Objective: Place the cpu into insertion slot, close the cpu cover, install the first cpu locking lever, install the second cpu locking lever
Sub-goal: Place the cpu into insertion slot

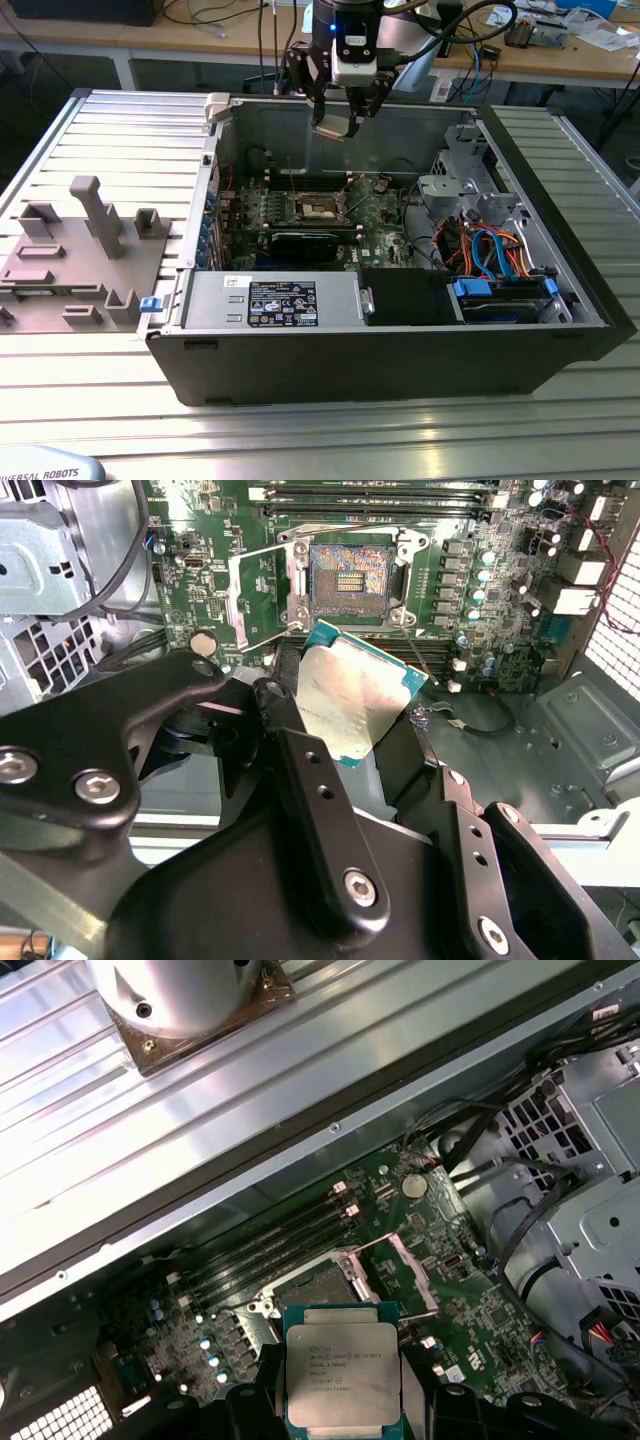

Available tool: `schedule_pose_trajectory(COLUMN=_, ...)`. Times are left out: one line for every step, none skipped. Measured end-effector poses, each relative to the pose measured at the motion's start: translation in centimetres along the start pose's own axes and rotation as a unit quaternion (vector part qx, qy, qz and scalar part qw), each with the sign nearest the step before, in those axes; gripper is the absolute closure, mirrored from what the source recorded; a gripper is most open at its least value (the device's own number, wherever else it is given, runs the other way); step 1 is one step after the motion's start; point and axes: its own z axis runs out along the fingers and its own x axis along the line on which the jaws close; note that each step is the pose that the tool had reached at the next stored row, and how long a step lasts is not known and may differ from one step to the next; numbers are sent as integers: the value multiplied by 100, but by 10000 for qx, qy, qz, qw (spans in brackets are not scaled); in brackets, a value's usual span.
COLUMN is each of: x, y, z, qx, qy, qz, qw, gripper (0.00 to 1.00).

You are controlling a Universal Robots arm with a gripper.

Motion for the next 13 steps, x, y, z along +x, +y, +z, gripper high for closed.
schedule_pose_trajectory(x=0, y=0, z=0, qx=0, qy=-1, qz=8, qw=10000, gripper=45)
schedule_pose_trajectory(x=0, y=0, z=1, qx=0, qy=-1, qz=13, qw=10000, gripper=45)
schedule_pose_trajectory(x=0, y=0, z=1, qx=0, qy=-1, qz=16, qw=10000, gripper=45)
schedule_pose_trajectory(x=0, y=0, z=1, qx=0, qy=-2, qz=18, qw=10000, gripper=45)
schedule_pose_trajectory(x=0, y=0, z=1, qx=0, qy=-2, qz=21, qw=10000, gripper=45)
schedule_pose_trajectory(x=0, y=0, z=1, qx=0, qy=-2, qz=22, qw=10000, gripper=45)
schedule_pose_trajectory(x=0, y=0, z=1, qx=-1, qy=-2, qz=27, qw=10000, gripper=45)
schedule_pose_trajectory(x=0, y=0, z=1, qx=-1, qy=-3, qz=30, qw=10000, gripper=45)
schedule_pose_trajectory(x=0, y=0, z=1, qx=-1, qy=-3, qz=32, qw=10000, gripper=45)
schedule_pose_trajectory(x=0, y=0, z=1, qx=-1, qy=-3, qz=34, qw=10000, gripper=45)
schedule_pose_trajectory(x=0, y=0, z=1, qx=-1, qy=-3, qz=36, qw=10000, gripper=45)
schedule_pose_trajectory(x=0, y=0, z=1, qx=-1, qy=-4, qz=39, qw=10000, gripper=45)
schedule_pose_trajectory(x=0, y=0, z=1, qx=-1, qy=-4, qz=42, qw=10000, gripper=45)
